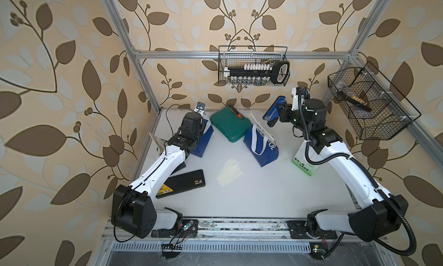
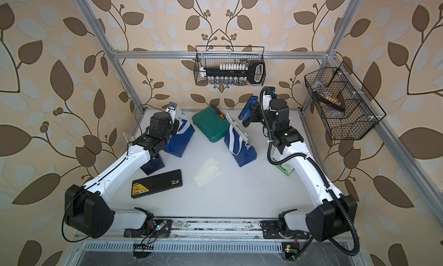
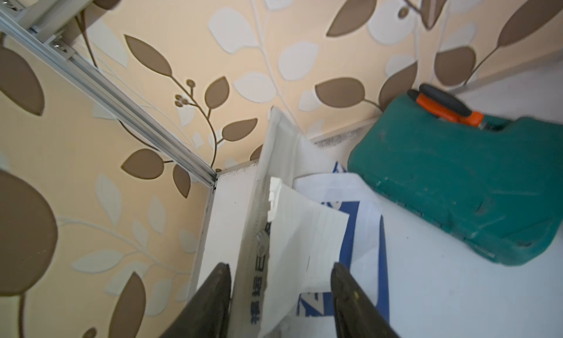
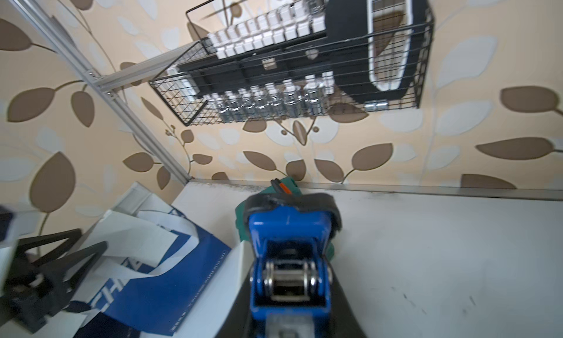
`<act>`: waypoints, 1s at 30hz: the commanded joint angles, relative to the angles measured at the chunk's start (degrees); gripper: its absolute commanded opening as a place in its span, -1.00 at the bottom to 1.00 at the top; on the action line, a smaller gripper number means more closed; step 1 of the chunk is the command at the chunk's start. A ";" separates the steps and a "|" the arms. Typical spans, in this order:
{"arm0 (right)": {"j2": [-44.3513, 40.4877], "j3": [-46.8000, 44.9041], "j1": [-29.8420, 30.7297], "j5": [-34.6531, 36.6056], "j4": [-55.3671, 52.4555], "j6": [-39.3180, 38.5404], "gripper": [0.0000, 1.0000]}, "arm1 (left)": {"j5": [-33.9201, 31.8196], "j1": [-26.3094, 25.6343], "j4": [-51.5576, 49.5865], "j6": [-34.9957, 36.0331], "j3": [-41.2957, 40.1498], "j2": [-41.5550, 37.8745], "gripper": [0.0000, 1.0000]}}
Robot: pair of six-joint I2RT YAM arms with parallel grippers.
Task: Staple the receipts to the bags
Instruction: Place the takeout bag at the center of the board, then adjust the takeout bag at the center of the board.
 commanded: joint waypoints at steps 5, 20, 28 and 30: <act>-2.53 -0.27 -1.41 10.82 0.10 -5.14 -0.73 | 5.94 -0.16 -16.81 -9.86 20.95 -0.58 0.98; -4.47 -24.97 4.93 6.19 2.35 3.70 -0.73 | 35.71 -13.64 -24.61 -26.67 22.53 11.52 0.98; -1.32 -26.45 11.18 -1.97 10.24 8.62 -0.73 | 41.04 -14.50 -19.96 -30.03 18.40 10.21 0.98; -0.33 -25.81 11.18 -3.51 11.93 9.07 -0.73 | 40.34 -14.56 -18.64 -29.70 16.92 9.13 0.98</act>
